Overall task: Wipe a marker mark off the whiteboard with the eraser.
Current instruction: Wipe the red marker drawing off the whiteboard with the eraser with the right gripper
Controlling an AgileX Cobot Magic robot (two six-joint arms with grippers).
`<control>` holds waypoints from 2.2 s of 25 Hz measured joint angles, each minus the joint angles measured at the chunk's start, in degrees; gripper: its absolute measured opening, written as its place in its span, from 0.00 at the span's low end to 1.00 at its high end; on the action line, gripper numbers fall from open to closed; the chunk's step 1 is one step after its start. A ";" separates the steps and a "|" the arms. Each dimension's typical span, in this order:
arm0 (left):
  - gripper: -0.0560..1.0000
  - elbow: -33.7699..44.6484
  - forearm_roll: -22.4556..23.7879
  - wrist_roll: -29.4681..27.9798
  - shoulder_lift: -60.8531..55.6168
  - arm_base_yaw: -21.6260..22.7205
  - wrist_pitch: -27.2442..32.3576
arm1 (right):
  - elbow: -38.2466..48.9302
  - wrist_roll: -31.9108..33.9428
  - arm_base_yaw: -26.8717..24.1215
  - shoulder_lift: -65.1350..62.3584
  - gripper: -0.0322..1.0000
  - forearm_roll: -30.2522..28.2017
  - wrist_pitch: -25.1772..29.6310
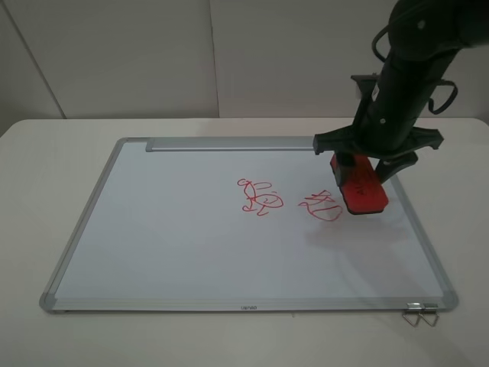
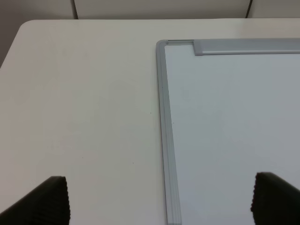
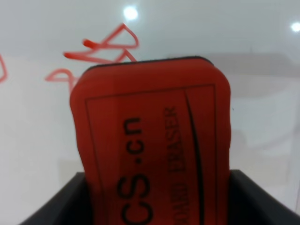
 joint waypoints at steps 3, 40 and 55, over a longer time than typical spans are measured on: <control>0.79 0.00 0.00 0.00 0.00 0.00 0.00 | -5.07 -2.36 3.42 4.33 0.51 1.62 1.38; 0.79 0.00 0.00 0.00 0.00 0.00 0.00 | -31.07 -8.46 20.62 31.73 0.51 0.01 1.91; 0.79 0.00 0.00 0.00 0.00 0.00 0.00 | -32.28 -8.63 15.27 33.82 0.51 0.25 -0.08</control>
